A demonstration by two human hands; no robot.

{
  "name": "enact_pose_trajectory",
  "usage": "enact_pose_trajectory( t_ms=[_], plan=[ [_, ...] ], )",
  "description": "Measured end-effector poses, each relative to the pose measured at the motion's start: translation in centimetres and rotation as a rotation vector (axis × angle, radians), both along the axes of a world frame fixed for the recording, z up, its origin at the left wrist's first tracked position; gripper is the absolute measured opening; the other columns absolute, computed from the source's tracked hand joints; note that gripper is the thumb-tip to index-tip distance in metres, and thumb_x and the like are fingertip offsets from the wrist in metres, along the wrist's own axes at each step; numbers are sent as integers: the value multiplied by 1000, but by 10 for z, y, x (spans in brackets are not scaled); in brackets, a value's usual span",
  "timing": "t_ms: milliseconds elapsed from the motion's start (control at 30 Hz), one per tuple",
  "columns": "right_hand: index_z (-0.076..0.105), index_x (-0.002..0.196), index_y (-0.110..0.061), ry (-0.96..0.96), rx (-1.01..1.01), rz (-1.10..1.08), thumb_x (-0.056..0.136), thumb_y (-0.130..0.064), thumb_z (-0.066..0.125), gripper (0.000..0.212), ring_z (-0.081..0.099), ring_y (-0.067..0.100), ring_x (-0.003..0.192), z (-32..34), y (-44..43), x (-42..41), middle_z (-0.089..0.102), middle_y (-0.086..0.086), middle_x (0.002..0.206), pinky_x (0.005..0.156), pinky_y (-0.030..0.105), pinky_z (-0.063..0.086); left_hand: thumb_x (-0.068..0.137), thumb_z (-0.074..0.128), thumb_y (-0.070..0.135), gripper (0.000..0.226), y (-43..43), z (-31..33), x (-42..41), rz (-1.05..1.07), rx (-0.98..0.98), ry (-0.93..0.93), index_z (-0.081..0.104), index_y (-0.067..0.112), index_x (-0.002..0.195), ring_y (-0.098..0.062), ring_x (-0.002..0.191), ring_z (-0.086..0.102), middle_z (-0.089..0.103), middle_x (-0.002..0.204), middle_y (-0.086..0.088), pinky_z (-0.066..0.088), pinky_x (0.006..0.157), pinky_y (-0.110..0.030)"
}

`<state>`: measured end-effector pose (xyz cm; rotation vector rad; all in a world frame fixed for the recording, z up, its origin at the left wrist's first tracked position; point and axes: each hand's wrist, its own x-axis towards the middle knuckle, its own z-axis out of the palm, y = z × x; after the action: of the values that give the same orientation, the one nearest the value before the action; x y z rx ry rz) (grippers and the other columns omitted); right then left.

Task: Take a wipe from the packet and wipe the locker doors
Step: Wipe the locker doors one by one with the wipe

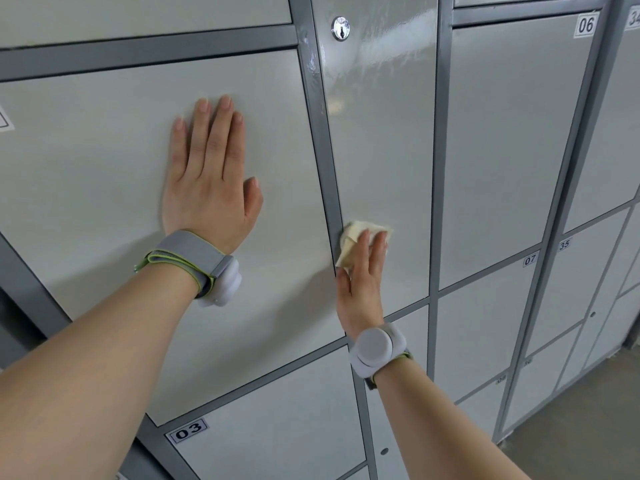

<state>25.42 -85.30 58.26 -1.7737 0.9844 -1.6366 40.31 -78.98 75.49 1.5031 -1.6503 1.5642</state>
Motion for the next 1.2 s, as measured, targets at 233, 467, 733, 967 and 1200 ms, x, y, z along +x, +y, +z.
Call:
enact_pose_trajectory(
  t_ms=[233, 467, 733, 967, 1200],
  plan=[
    [4, 150, -7, -13, 43, 6, 96, -4, 36, 63, -16, 25, 144, 52, -18, -18, -15, 15, 156, 118, 42, -3, 86, 45, 18, 65, 2, -1, -2, 14, 12, 7, 26, -6, 143, -40, 140, 19, 24, 152, -22, 0, 117, -44],
    [3, 149, -7, 58, 20, -29, 92, -9, 38, 67, -16, 27, 143, 16, -23, -24, -13, 19, 155, 118, 45, -4, 87, 45, 18, 65, 1, 0, -1, 4, 14, 12, 25, -6, 144, -40, 140, 19, 24, 152, -23, -3, 117, -41],
    [-1, 148, -3, 111, 70, -3, 96, -7, 39, 67, -19, 30, 143, 34, -33, -47, -19, 21, 154, 117, 43, -5, 86, 44, 18, 64, 5, 3, -3, -32, 28, 45, 27, -6, 143, -40, 140, 18, 25, 151, -23, -6, 118, -36],
    [6, 148, 0, 150, -66, -13, 87, -15, 33, 68, -13, 33, 144, 36, -42, -53, -10, 25, 154, 118, 40, -6, 86, 43, 21, 65, -4, -14, -36, -102, 27, 140, 28, -8, 142, -43, 139, 17, 24, 151, -25, -4, 117, -40],
    [-3, 148, -2, 151, 95, -12, 95, -7, 42, 70, -20, 33, 142, 22, -45, -62, -20, 22, 153, 117, 36, -9, 86, 43, 23, 66, -23, -42, -62, -80, 76, 137, 28, -7, 142, -41, 139, 20, 25, 150, -25, -2, 116, -42]
  ],
)
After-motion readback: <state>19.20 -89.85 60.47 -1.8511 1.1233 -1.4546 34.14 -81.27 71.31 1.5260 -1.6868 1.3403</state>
